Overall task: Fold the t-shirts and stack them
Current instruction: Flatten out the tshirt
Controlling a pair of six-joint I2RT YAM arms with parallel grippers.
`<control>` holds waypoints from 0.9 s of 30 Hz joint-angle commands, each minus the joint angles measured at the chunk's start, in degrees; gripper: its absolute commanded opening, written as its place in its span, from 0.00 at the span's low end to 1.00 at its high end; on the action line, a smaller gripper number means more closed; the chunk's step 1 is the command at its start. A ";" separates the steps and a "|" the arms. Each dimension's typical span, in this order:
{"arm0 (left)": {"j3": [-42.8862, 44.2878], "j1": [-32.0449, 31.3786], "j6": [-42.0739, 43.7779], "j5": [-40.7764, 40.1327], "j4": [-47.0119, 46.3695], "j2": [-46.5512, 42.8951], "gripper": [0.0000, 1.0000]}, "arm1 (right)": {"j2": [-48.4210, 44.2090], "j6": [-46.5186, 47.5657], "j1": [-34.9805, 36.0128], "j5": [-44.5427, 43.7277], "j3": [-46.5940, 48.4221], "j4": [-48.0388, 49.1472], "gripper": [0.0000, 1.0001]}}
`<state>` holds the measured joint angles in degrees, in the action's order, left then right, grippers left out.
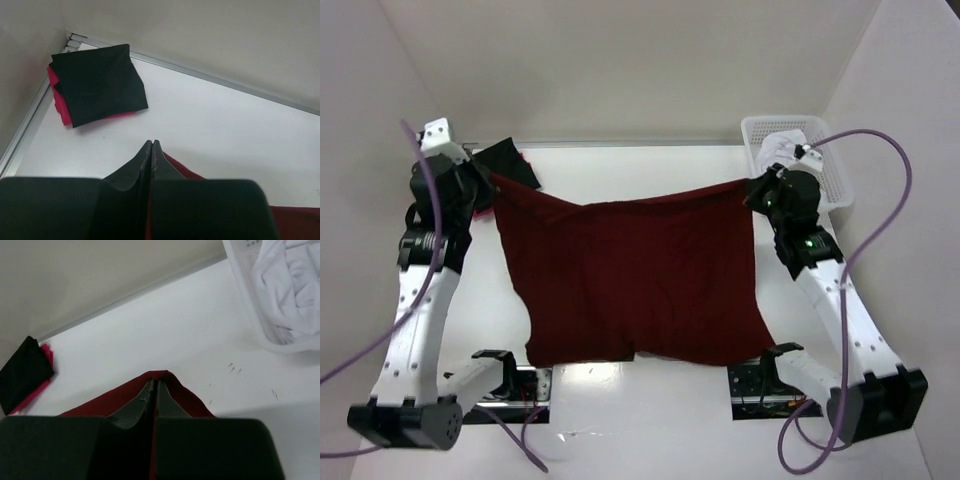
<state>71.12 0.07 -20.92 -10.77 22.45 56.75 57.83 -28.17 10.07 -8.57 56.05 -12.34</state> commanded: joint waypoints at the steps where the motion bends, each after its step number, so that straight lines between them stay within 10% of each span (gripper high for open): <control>1: 4.83 5.42 -0.51 7.25 -11.94 9.90 0.00 | 7.65 -0.45 -0.40 -2.15 4.06 13.95 0.00; 12: 24.11 3.89 2.73 7.08 -8.61 22.10 0.00 | 17.16 2.76 -0.92 -1.81 21.60 12.80 0.00; 27: 24.99 2.22 -0.82 13.32 11.92 -22.31 0.00 | -27.53 -0.69 -0.92 8.76 19.22 -9.31 0.00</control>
<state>95.12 2.37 -19.88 1.57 28.56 44.88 38.20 -26.35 9.66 -4.20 75.05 -13.34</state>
